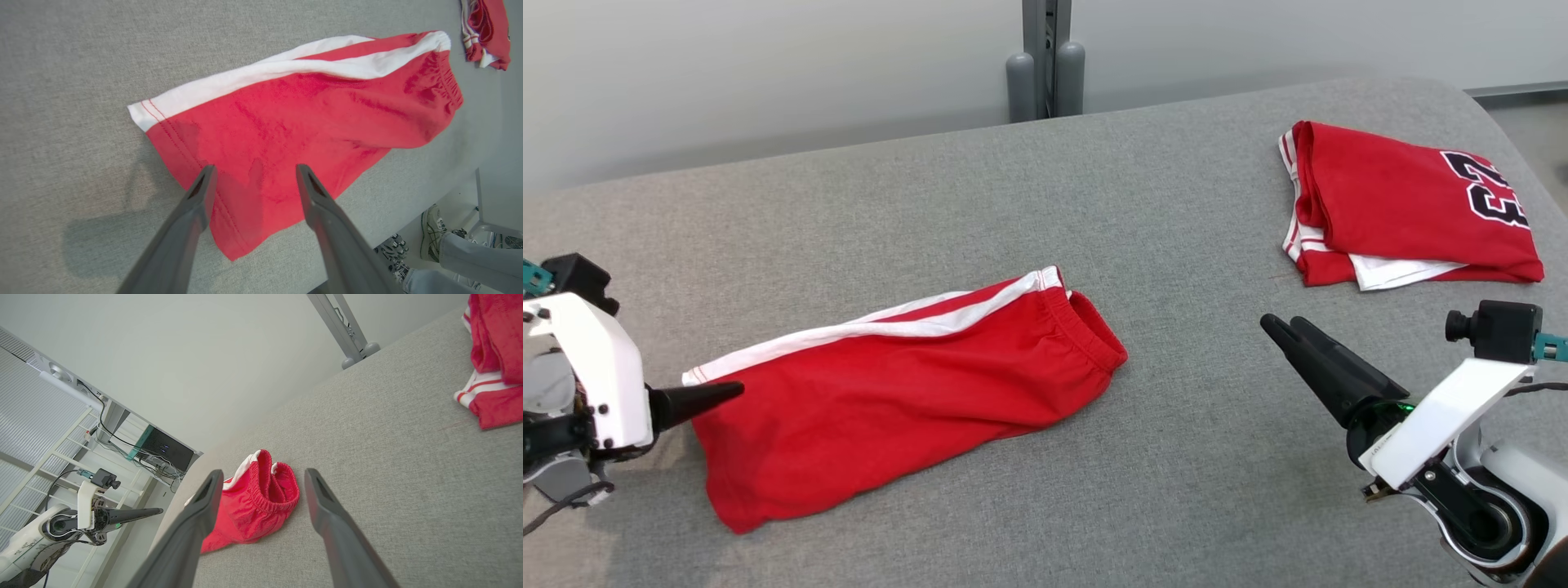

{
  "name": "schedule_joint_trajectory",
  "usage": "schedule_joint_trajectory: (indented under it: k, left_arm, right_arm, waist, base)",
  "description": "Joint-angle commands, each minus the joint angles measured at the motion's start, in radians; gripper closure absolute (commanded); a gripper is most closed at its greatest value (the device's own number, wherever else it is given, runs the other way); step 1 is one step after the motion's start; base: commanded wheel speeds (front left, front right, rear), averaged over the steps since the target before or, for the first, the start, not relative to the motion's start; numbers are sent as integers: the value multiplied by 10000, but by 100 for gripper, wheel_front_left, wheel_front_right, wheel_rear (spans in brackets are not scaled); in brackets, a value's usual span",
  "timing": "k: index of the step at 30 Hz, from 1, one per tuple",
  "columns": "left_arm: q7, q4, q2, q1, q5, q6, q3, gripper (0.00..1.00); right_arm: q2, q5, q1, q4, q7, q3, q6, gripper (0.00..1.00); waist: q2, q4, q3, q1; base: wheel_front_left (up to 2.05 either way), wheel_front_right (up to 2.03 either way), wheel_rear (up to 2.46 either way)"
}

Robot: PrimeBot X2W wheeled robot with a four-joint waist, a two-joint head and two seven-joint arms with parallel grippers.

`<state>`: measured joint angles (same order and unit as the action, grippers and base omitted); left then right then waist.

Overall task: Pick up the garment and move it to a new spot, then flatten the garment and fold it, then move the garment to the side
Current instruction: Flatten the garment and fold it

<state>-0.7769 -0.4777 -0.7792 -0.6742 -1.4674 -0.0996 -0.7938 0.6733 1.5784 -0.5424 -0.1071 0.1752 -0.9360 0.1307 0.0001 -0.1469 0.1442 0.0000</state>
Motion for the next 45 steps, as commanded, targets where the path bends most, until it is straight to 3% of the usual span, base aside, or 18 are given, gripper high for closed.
schedule_joint_trajectory:
  k: [1, 6, 9, 14, 21, 25, 26, 28, 30, 31, 32, 33, 35, 36, 41, 45]
  left_arm:
    - [206, 133, -198, -125, 198, -59, 82, 0]
    - [2045, 985, -763, -182, 1380, -136, 347, 0]
    - [3715, 1654, -827, 385, 1963, 154, 658, 0]
    - [6567, 2937, -930, 1501, 2726, 1457, 1376, 0]
    - [9657, 4567, -524, 3620, 3183, 3550, 2142, 0]
    - [10355, 5134, -56, 4665, 3862, 4249, 2603, 0]
    - [10355, 5134, -56, 4665, 3862, 4249, 2603, 0]
    - [10411, 5397, 781, 5340, 4893, 4589, 3481, 0]
    - [10413, 5444, 1076, 5616, 5368, 4641, 3822, 0]
    - [10406, 5484, 1662, 6176, 6364, 4690, 4496, 0]
    - [10406, 5484, 1662, 6176, 6364, 4690, 4496, 0]
    - [10408, 5478, 2333, 6733, 7110, 4570, 5024, 0]
    - [10408, 5394, 2949, 7146, 7786, 4315, 5441, 0]
    - [10408, 5394, 2949, 7146, 7786, 4315, 5441, 0]
    - [10410, 4883, 4363, 7617, 8694, 3321, 6239, 0]
    - [10409, 4497, 5026, 7520, 9278, 2660, 6757, 0]
  right_arm:
    - [46, -52, 141, -36, 89, 32, 1, 0]
    - [-20, -475, 174, -265, 446, 147, 3, 0]
    - [-62, -1046, 322, -695, 794, 680, 1, 0]
    - [-627, -2772, 893, -1096, 907, 2599, 3, 0]
    - [-2695, -6351, 2511, -657, 904, 5469, 3, 0]
    - [-4006, -7927, 3377, -297, 906, 6704, 3, 0]
    - [-4006, -7927, 3377, -297, 906, 6704, 3, 0]
    - [-4413, -8925, 3854, -206, 906, 7190, 0, 0]
    - [-4606, -9145, 4025, -273, 906, 7293, 1, 0]
    - [-4865, -9630, 4138, -344, 907, 7678, 3, 0]
    - [-4865, -9630, 4138, -344, 907, 7678, 3, 0]
    - [-5050, -10184, 4274, -476, 907, 7920, 3, 0]
    - [-5192, -10645, 4373, -681, 907, 8001, 1, 0]
    - [-5192, -10645, 4373, -681, 907, 8001, 1, 0]
    - [-5521, -11202, 4293, -1104, 908, 8130, 1, 0]
    - [-5538, -11289, 3960, -1887, 908, 7792, 3, 0]
  waist:
    - [-1, 68, -109, 0]
    - [-1, 176, -403, 0]
    - [-1, 261, -661, 0]
    - [-1, 404, -949, 0]
    - [-1, 541, -1058, 0]
    - [-1, 684, -1079, 0]
    - [-1, 684, -1079, 0]
    - [-1, 805, -1108, 0]
    - [-1, 844, -1108, 0]
    - [-1, 929, -1129, 0]
    - [-1, 929, -1129, 0]
    - [-1, 993, -1139, 0]
    - [-1, 1048, -1126, 0]
    - [-1, 1048, -1126, 0]
    - [-1, 1163, -1067, 0]
    - [-1, 1299, -1005, 0]
  base:
    - [0, 0, 0]
    - [0, 0, 0]
    - [0, 0, 0]
    - [0, 0, 0]
    - [0, 0, 0]
    - [0, 0, 0]
    - [0, 0, 0]
    - [0, 0, 0]
    - [0, 0, 0]
    - [0, 0, 0]
    - [0, 0, 0]
    - [0, 0, 0]
    - [0, 0, 0]
    - [0, 0, 0]
    - [0, 0, 0]
    - [0, 0, 0]
